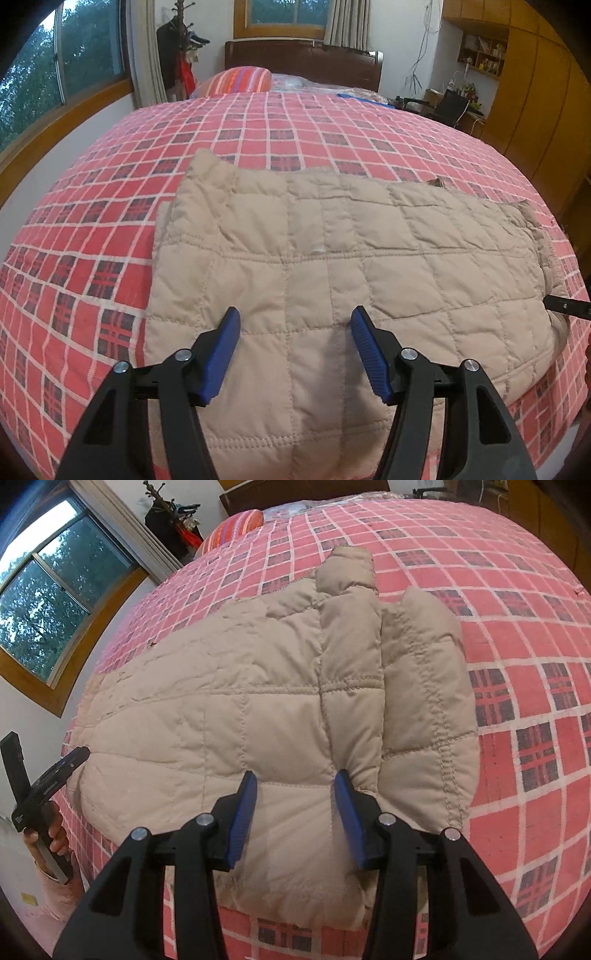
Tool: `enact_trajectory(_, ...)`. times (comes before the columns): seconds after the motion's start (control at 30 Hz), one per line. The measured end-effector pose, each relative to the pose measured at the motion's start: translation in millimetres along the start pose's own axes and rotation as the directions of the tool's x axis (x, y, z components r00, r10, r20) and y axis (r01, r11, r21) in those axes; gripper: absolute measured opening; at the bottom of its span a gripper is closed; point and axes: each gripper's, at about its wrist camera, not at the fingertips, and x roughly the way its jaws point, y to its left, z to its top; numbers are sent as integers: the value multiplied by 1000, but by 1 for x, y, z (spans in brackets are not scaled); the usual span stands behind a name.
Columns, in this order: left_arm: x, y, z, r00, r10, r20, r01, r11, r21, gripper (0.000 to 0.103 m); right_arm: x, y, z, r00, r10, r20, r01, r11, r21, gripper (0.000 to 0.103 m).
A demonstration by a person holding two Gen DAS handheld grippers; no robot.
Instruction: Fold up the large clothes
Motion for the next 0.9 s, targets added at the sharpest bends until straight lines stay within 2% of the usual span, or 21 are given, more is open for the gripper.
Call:
enact_trajectory(0.17,1,0,-2,1000,2,6,-2,1000,9,63,5,2,-2,1000,-19,0,19,1000,-6,44)
enact_trajectory(0.3,2,0,-2,1000,-3,5,3,1000,12,63,-6,6,2,1000,-5,7,5,1000,9,45)
enact_trajectory(0.4,2,1,-2,1000,-11,4,11,1000,15,64,-32,1,2,998,42,55,-45,998,44,51)
enact_trajectory(0.43,2,1,-1,1000,-12,3,12,1000,16,64,-43,-1,2,996,43,76,-47,997,54,57)
enact_trajectory(0.47,2,1,-1,1000,-12,1,12,1000,19,65,-50,-3,1,996,28,89,-33,998,60,64)
enact_trajectory(0.53,1,0,1,1000,-13,-1,14,1000,22,65,-67,-12,-1,993,-26,117,16,996,84,68)
enact_trajectory(0.63,-3,-2,4,999,-47,-4,47,999,18,65,-74,-31,-4,995,-31,95,17,990,141,75)
enact_trajectory(0.77,-10,-11,7,998,-63,8,63,998,31,67,-58,-54,-11,998,57,33,-62,977,205,78)
enact_trajectory(0.83,-9,-15,8,998,-69,7,69,997,39,68,-46,-62,-15,992,123,15,-123,965,233,78)
enact_trajectory(0.9,-5,-20,7,997,-74,-5,74,996,45,68,-37,-66,-19,985,170,14,-168,954,247,83)
